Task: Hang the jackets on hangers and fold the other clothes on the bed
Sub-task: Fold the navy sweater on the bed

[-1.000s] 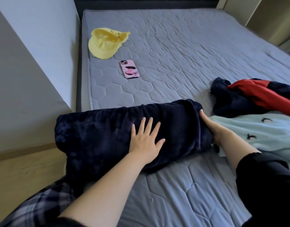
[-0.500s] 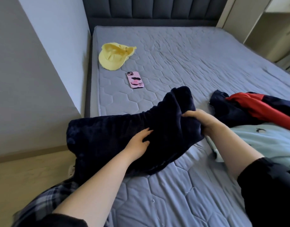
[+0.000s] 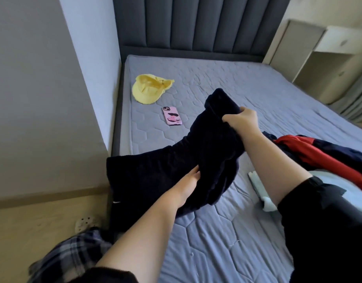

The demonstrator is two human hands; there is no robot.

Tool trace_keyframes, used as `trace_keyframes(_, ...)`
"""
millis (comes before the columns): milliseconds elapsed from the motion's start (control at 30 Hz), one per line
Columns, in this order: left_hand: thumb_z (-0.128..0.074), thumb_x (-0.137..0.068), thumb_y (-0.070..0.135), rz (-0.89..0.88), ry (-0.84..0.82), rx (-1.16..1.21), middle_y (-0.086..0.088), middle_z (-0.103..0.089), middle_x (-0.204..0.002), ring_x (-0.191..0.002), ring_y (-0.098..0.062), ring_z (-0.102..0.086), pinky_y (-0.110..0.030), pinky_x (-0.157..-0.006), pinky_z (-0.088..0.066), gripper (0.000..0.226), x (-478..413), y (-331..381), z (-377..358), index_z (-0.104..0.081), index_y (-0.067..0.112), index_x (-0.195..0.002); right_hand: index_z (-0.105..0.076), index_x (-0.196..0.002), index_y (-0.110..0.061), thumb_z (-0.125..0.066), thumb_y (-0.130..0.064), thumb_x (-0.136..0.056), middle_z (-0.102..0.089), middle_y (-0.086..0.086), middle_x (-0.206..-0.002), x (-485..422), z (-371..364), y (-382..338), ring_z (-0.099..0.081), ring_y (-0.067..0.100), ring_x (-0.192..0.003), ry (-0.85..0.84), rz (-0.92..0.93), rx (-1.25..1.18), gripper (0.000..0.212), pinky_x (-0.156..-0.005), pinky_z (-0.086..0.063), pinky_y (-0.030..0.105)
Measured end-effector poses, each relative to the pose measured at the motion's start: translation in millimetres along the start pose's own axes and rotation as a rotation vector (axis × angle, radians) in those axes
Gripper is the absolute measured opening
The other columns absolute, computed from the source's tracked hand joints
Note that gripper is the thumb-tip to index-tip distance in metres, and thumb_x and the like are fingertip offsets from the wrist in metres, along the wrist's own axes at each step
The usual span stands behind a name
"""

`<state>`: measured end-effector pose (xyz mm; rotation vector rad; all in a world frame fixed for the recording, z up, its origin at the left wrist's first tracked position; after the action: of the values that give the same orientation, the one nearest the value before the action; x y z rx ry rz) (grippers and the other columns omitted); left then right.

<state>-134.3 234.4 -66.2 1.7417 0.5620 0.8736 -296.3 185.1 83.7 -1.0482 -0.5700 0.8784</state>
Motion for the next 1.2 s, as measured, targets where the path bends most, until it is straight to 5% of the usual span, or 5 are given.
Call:
trace_keyframes(200, -0.047, -0.096, 0.023, 0.063, 0.02, -0.393, 0.007, -0.061, -0.125, -0.113, -0.011, -0.056, -0.028, -0.101, -0.042, 0.041, -8, 4, 8, -0.051, 0.035, -0.136, -0.056, -0.085, -0.016, -0.064, -0.014, -0.066, -0.057, -0.002, -0.071, 5, 11, 1, -0.055, 0.015, -0.065, 0.003, 0.148, 0.355, 0.021, -0.053, -0.04, 0.026)
trace_keyframes(367, -0.039, -0.099, 0.003, 0.02, 0.456, 0.127, -0.009, -0.067, -0.108, -0.089, -0.017, -0.068, -0.028, -0.079, -0.053, 0.03, 36, -8, 78, -0.06, 0.01, -0.119, -0.051, -0.094, -0.02, -0.063, -0.02, -0.07, -0.057, -0.006, -0.076, 35, -33, 15, -0.053, 0.012, -0.068, -0.139, 0.224, 0.405, 0.027, -0.052, -0.036, 0.026)
trace_keyframes(700, -0.03, -0.092, 0.068, -0.085, 0.357, 0.781, -0.016, -0.064, -0.123, -0.112, -0.029, -0.062, -0.04, -0.092, -0.048, 0.07, 71, -14, 143, -0.06, 0.016, -0.127, -0.046, -0.136, -0.019, -0.05, -0.021, -0.092, -0.052, 0.002, -0.137, 115, -140, 35, -0.047, 0.016, -0.128, -0.933, 0.23, 0.495, 0.044, -0.104, -0.038, 0.027)
trace_keyframes(1033, -0.063, -0.079, 0.015, -0.022, 0.837, 0.186, -0.002, -0.069, -0.086, -0.077, -0.017, -0.066, -0.025, -0.058, -0.049, 0.023, 59, -13, 144, -0.064, 0.021, -0.101, -0.061, -0.118, -0.023, -0.043, 0.007, -0.079, -0.06, -0.002, -0.126, 114, -134, 52, -0.06, 0.013, -0.11, -0.967, 0.329, 0.375, 0.052, -0.09, -0.05, 0.023)
trace_keyframes(1200, -0.045, -0.08, 0.001, 0.065, 0.891, 0.331, -0.005, -0.058, -0.066, -0.057, -0.018, -0.054, -0.022, -0.047, -0.042, 0.023, 60, -16, 152, -0.064, 0.014, -0.082, -0.066, -0.103, -0.024, -0.044, 0.001, -0.084, -0.063, -0.006, -0.105, 79, -120, 40, -0.057, 0.017, -0.105, -0.216, 0.501, 0.192, 0.038, -0.087, -0.04, 0.021)
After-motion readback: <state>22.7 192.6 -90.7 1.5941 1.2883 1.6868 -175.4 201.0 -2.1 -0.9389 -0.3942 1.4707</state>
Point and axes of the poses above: each hand's wrist, its own x-axis away from the middle knuckle, its own z-axis out of the back of the hand, y = z × x, the point moved 2 cm from there along -x, towards the middle knuckle
